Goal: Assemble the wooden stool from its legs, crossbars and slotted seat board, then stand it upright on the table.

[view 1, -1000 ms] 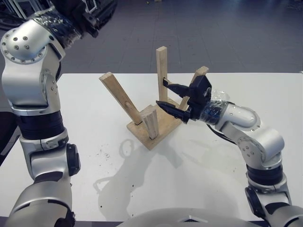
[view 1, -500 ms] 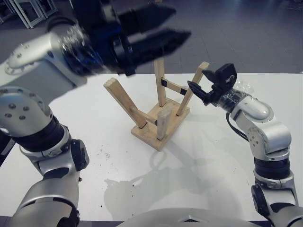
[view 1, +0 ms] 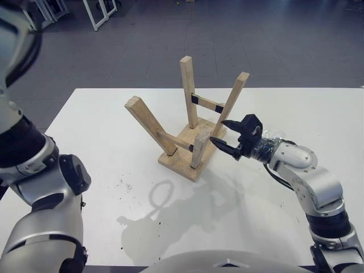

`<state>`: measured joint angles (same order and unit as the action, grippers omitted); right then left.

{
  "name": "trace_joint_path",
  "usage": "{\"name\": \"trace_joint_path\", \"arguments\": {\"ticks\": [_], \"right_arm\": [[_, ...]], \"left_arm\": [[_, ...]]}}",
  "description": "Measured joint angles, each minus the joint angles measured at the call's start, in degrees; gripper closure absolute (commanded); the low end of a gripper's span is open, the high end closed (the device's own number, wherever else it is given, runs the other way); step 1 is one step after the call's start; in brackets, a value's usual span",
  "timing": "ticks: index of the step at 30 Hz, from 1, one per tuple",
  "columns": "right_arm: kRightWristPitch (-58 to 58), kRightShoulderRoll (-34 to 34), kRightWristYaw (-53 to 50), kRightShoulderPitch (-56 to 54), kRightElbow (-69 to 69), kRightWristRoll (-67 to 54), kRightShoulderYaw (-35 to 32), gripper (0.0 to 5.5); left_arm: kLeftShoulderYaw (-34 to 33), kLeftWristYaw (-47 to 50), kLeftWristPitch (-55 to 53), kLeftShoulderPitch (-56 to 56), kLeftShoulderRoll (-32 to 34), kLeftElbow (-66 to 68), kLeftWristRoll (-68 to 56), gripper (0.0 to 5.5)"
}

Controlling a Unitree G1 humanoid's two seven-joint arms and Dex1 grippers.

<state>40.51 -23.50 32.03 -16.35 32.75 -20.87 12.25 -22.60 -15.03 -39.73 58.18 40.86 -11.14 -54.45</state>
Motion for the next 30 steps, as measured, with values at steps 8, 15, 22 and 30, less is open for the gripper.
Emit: {"name": "trace_joint_path", "arguments": {"ticks": [8, 15, 22, 30], "right_arm": [[4.6, 9.4, -3.7, -8.4, 7.0, -15.8, -5.1, 2.32], [8.6, 11.0, -19.0, -24.5, 10.1, -26.4, -18.3, 2.32], [10.2, 2.4, -22.1, -23.8, 5.2, -22.2, -20.8, 2.32], [6.9, 2.0, -22.7, -24.3, 2.7, -20.5, -22.4, 2.32]], "left_arm": [[3.7, -5.9, 4.5, -6.6, 0.5, 1.9, 9.1, 2.45], [0.3, -8.9, -8.1, -12.4, 1.5, -9.2, -9.3, 2.45], [-2.4, 1.0, -11.2, -11.6, 2.5, -14.1, -21.3, 2.45], [-2.5, 10.5, -9.1, -10.8, 3.6, -17.8, -28.5, 2.45]]}}
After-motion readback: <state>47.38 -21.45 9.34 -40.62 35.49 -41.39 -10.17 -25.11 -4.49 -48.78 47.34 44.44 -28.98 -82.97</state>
